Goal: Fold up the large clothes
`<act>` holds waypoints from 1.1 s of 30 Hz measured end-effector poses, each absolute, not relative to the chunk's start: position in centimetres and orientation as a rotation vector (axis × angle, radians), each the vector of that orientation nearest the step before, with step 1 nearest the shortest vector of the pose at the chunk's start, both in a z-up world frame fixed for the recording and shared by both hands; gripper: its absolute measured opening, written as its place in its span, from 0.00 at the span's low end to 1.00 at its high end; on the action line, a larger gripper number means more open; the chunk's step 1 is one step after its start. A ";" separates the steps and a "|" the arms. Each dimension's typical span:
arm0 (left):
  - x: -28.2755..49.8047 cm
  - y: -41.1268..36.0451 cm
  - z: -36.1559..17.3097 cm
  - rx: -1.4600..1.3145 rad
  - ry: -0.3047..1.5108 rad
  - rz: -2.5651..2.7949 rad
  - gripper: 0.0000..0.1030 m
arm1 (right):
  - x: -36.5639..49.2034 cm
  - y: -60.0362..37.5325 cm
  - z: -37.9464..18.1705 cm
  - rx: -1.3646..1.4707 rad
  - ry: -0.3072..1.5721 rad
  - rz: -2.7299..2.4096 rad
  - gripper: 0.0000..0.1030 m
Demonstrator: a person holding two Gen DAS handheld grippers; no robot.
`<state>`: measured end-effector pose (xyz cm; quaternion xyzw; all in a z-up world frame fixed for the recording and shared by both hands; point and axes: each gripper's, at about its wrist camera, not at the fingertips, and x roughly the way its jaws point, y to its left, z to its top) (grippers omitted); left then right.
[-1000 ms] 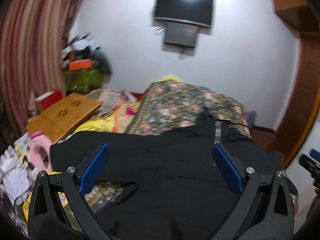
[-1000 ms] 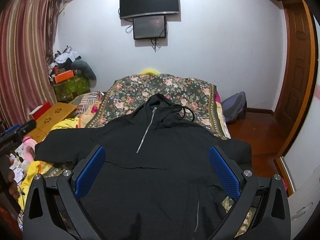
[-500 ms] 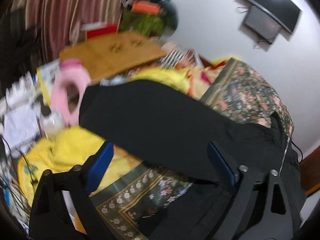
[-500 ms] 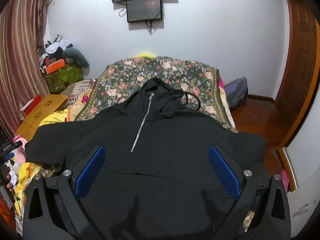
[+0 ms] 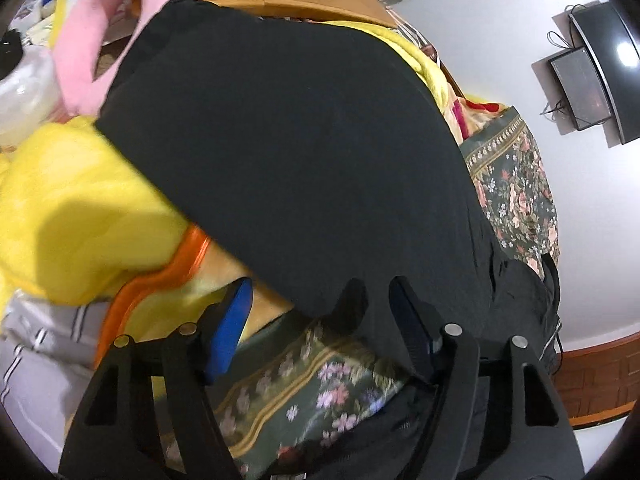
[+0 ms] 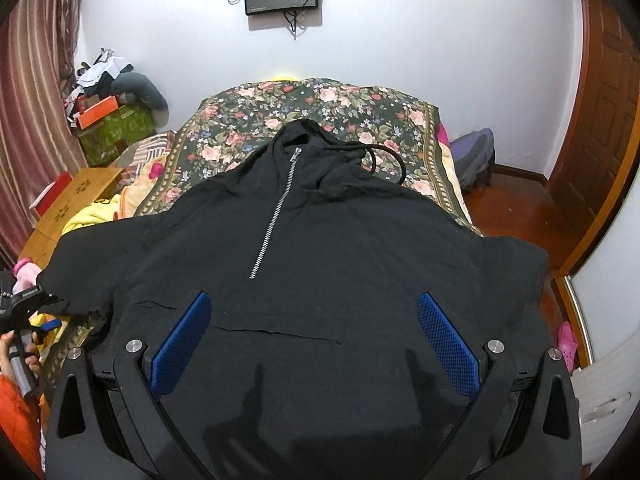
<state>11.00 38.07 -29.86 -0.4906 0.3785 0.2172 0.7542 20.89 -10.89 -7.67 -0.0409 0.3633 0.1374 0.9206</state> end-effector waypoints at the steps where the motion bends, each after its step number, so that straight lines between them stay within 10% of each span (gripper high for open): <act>1: 11.3 38.3 -30.0 -1.074 0.824 0.483 0.66 | 21.0 -10.8 -7.8 -0.082 0.747 0.283 0.99; 8: 12.8 37.4 -27.8 -0.852 0.845 0.643 0.13 | 21.2 -10.9 -7.5 -0.094 0.744 0.277 0.99; 23: 19.3 25.8 -11.7 -0.273 0.587 0.451 0.01 | 20.6 -11.3 -7.3 -0.108 0.726 0.295 0.99; 33: 24.8 11.0 -14.4 -0.152 0.753 0.026 0.02 | 19.9 -12.7 -7.3 -0.117 0.698 0.307 0.99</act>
